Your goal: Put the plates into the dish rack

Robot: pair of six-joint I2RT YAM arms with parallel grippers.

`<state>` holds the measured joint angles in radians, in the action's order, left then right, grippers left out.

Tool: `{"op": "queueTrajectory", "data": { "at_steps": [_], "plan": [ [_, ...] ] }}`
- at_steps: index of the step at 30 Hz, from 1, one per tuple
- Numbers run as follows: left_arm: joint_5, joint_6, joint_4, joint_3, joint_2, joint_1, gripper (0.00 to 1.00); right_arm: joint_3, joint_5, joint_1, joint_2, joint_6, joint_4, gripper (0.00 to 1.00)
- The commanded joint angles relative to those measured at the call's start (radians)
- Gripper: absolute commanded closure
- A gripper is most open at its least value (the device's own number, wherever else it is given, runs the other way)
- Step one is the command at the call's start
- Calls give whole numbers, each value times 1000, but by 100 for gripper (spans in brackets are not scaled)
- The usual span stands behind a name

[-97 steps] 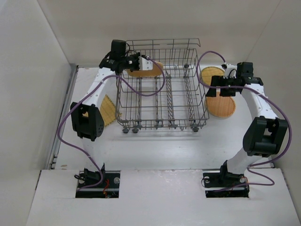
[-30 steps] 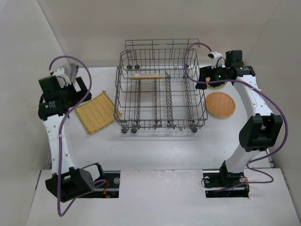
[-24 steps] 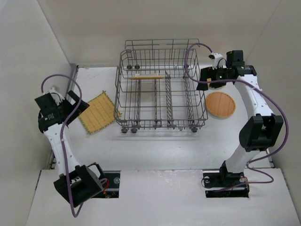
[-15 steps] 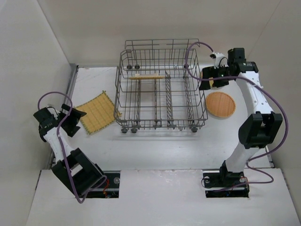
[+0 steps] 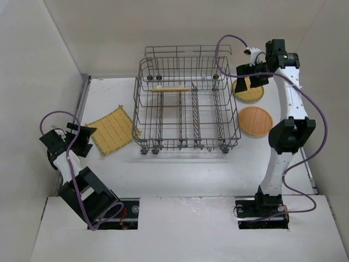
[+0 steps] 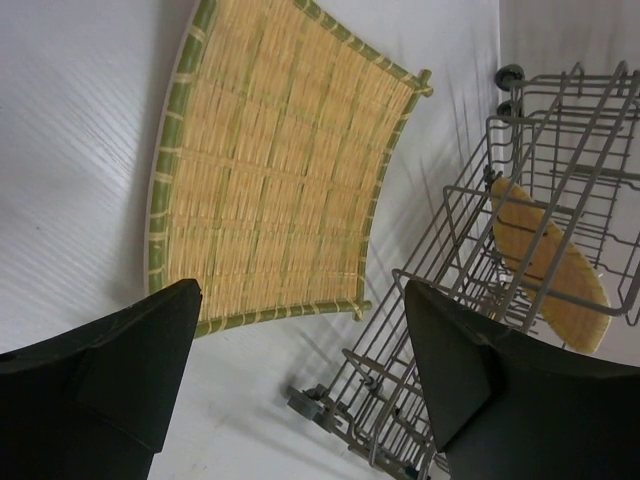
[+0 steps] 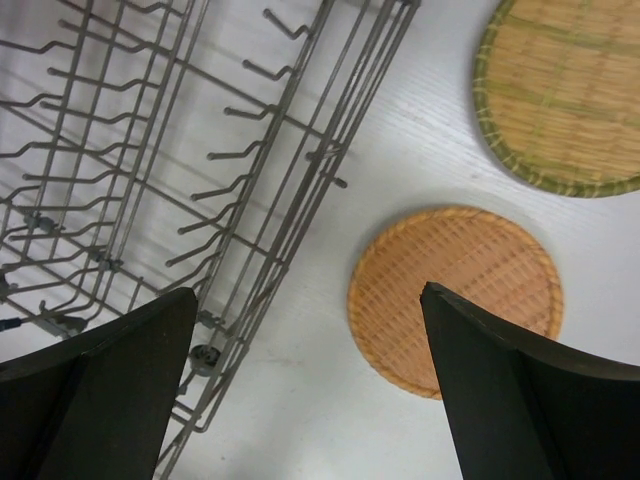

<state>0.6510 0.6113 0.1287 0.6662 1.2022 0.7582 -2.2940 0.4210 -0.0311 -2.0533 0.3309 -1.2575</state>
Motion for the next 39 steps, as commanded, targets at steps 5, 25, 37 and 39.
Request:
{"op": "queueTrajectory", "data": {
  "at_steps": [5,25,37,39],
  "plan": [
    [9,19,-31,-80,-29,79,15,-389,-45,-10,-175,94,-264,0],
    [-45,27,212,-53,-66,-50,13,-426,-22,-46,-194,108,-303,0],
    [-51,13,362,1,-44,-40,10,-426,-36,-34,-194,115,-304,0],
    [-74,10,391,-4,-44,-33,10,-426,-37,-31,-194,115,-307,0]
  ]
}}
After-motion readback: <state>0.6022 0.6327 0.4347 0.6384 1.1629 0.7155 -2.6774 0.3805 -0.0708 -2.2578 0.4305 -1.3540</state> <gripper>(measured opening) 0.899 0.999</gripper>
